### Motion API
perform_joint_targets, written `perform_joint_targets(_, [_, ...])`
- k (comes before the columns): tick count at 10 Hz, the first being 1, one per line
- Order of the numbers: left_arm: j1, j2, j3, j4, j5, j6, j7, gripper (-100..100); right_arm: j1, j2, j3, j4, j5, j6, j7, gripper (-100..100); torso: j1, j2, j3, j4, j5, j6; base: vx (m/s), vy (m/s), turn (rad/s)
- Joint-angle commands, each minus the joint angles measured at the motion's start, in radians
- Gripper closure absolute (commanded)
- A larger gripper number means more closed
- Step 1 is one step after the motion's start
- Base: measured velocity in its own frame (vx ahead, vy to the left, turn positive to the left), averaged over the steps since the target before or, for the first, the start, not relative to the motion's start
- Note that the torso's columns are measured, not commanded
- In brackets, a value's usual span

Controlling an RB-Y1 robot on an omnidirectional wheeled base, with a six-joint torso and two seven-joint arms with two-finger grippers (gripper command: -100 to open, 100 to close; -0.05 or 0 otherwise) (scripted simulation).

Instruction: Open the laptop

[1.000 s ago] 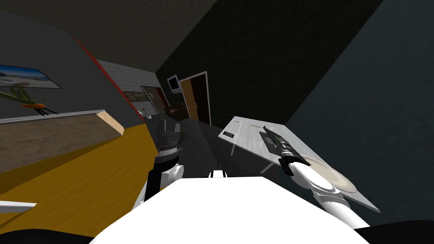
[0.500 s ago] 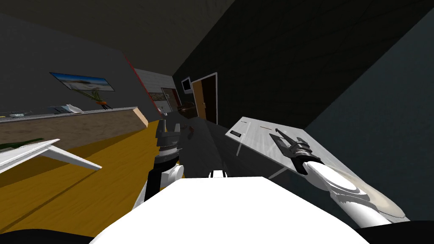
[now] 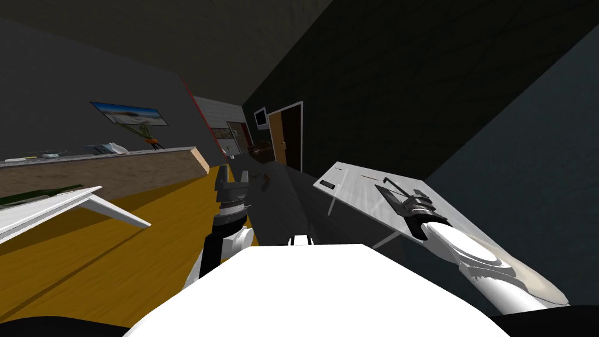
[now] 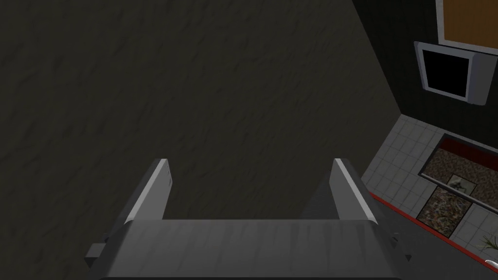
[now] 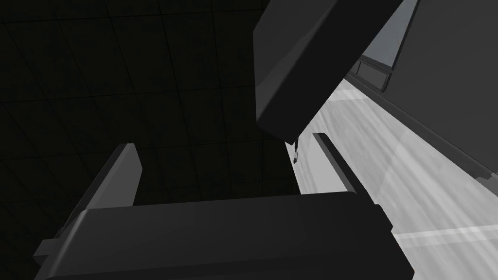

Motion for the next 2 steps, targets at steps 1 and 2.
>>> perform_joint_targets(1, [0.000,0.000,0.000,0.000,0.000,0.000,0.000,0,0.000,0.000,0.000,0.000,0.000,0.000,0.000,0,0.001,0.001,0.001,0.000,0.000,0.000,0.000,0.000,0.000])
perform_joint_targets(2, [0.000,0.000,0.000,0.000,0.000,0.000,0.000,0,0.000,0.000,0.000,0.000,0.000,0.000,0.000,0,0.001,0.001,0.001,0.000,0.000,0.000,0.000,0.000,0.000])
